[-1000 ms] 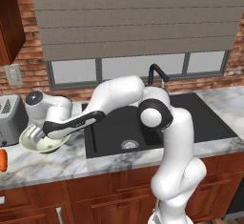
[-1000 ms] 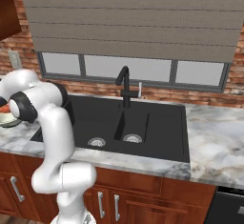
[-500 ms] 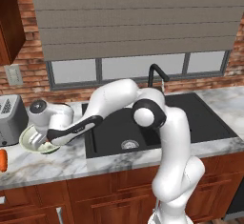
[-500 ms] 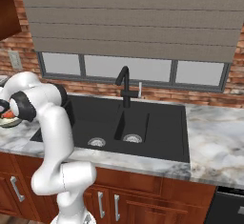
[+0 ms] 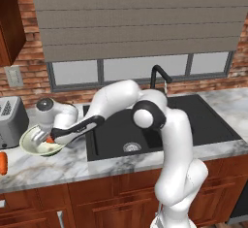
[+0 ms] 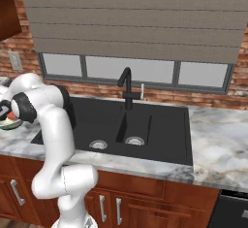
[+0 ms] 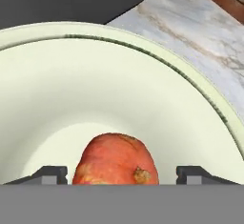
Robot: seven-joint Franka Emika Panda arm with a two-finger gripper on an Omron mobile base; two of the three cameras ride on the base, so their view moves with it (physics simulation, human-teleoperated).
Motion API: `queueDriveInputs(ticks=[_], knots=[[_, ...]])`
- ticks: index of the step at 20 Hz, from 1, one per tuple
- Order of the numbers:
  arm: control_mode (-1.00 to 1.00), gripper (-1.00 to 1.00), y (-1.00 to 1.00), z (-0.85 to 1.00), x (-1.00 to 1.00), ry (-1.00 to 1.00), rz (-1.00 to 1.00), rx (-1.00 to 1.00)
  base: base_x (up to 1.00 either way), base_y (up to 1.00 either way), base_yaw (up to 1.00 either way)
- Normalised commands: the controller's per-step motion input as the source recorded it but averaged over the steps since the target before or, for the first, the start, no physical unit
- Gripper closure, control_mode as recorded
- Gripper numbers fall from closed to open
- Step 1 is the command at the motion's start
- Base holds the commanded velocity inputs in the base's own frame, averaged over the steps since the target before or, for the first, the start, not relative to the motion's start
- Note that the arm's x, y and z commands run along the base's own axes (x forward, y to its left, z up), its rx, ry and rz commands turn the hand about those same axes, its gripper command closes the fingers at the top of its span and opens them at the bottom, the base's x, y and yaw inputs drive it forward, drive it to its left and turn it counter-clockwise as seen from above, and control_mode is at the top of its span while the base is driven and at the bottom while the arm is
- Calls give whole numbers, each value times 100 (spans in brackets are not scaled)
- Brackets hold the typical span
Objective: Pick the squash from the sink and place it in the bowl. Then pick the bowl and place it in the microwave. Then close the microwave door and press the start button.
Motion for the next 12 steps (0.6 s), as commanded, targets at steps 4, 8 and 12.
queueDriveInputs(ticks=[4, 8, 12], knots=[[-100, -100, 0, 20, -4, 0, -1, 14, 0, 0, 0], [-100, -100, -5, 28, -46, 0, -6, 16, 0, 0, 0], [-100, -100, -50, 38, -85, 0, -25, 16, 0, 0, 0]])
